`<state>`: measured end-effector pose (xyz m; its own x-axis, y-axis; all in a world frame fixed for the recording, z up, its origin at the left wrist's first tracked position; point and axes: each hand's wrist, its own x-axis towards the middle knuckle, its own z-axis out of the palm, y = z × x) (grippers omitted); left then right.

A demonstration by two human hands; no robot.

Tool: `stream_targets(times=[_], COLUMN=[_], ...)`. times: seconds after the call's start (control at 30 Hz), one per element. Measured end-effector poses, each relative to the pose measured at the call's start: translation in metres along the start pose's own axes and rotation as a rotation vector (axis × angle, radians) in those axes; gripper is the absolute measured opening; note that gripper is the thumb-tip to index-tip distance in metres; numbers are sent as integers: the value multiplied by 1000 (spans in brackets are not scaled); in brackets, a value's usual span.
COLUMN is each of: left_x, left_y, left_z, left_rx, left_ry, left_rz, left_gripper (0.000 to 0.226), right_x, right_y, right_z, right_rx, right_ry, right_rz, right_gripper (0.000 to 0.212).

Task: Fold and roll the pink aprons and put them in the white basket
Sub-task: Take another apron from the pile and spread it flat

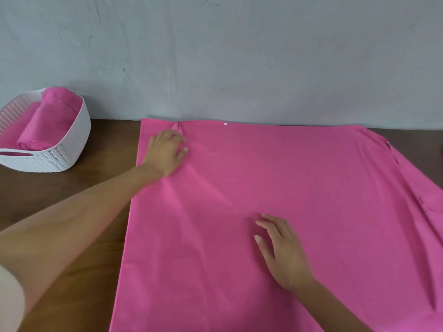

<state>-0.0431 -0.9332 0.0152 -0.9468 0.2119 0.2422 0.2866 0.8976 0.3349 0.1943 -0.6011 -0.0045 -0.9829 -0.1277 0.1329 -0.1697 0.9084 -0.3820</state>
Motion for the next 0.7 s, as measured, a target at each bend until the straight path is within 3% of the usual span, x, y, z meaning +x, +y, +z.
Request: stream_targets(times=[0.2, 0.43, 0.7], left_x=[-35, -71, -109], left_y=[94, 225, 377], left_z=[30, 66, 119], left_rx=[-134, -204, -268], left_ry=[-26, -138, -192], left_rz=[152, 305, 328], left_gripper=[23, 45, 46], right_x=[-39, -103, -186], right_y=[43, 121, 210], right_z=[-26, -66, -117], right_rx=[-3, 10, 90], right_ry=[59, 178, 273], right_rz=[67, 156, 227], right_gripper=[44, 37, 35])
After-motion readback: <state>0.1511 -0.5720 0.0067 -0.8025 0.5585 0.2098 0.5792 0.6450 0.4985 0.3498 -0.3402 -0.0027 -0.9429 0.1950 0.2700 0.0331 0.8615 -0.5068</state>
